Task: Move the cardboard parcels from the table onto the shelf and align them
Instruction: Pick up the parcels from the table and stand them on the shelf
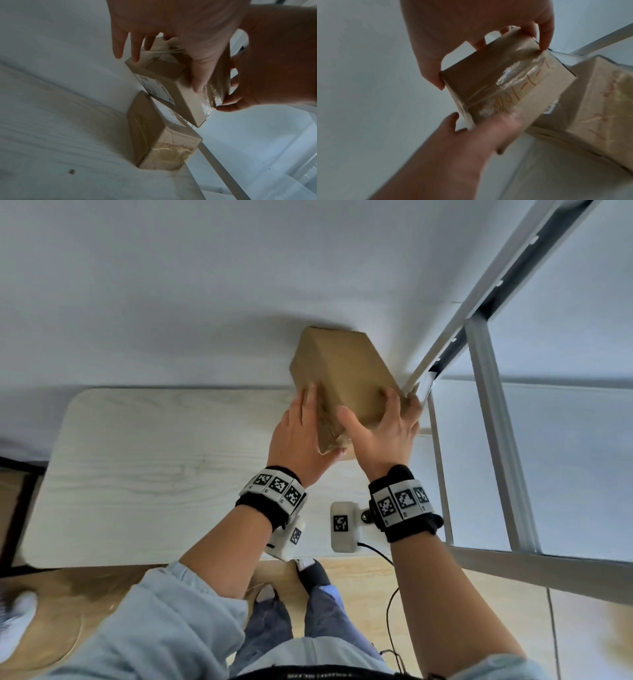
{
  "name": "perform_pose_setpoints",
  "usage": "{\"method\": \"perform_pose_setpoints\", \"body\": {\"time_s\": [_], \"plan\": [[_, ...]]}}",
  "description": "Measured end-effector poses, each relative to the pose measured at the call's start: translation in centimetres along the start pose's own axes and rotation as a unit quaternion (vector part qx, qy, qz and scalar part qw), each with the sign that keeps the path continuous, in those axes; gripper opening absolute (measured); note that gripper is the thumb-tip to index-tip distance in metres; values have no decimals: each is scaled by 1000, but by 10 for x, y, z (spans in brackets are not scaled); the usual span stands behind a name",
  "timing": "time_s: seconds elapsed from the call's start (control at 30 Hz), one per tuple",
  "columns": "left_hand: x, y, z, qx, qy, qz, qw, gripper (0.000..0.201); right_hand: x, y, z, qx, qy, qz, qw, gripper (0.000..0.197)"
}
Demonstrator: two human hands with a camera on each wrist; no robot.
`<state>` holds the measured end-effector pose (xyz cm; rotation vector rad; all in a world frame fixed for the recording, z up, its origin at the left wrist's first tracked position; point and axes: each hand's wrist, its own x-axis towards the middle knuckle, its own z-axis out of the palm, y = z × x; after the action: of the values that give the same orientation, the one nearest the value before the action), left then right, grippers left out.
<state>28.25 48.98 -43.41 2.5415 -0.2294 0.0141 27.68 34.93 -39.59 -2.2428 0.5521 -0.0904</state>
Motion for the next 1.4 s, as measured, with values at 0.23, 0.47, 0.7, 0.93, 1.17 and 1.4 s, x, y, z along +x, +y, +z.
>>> {"method": "perform_pose_setpoints", "body": {"time_s": [0.23, 0.47, 0.7, 0.93, 1.17, 1.4], "plan": [[-20, -40, -57, 100, -3, 33, 994, 147, -15, -58, 18, -89, -111, -3, 990, 99], [-38, -58, -74, 10, -15, -28, 999, 120, -33, -75, 47, -140, -147, -11, 979, 108], [-28, -56, -66, -57, -7, -142, 988, 118, -20, -27, 56, -94, -39, -25, 995, 68], [3, -54, -61, -85, 8, -150, 985, 123, 33, 25, 52, -114, 17, 61, 991, 94], [40, -50, -54, -7, -23, -188, 982, 122, 85, 33, 61, -190, -67, 100, 974, 110], [64, -41, -48, 129, -30, -144, 981, 122, 117, 30, 74, -212, -118, 106, 964, 116]]}}
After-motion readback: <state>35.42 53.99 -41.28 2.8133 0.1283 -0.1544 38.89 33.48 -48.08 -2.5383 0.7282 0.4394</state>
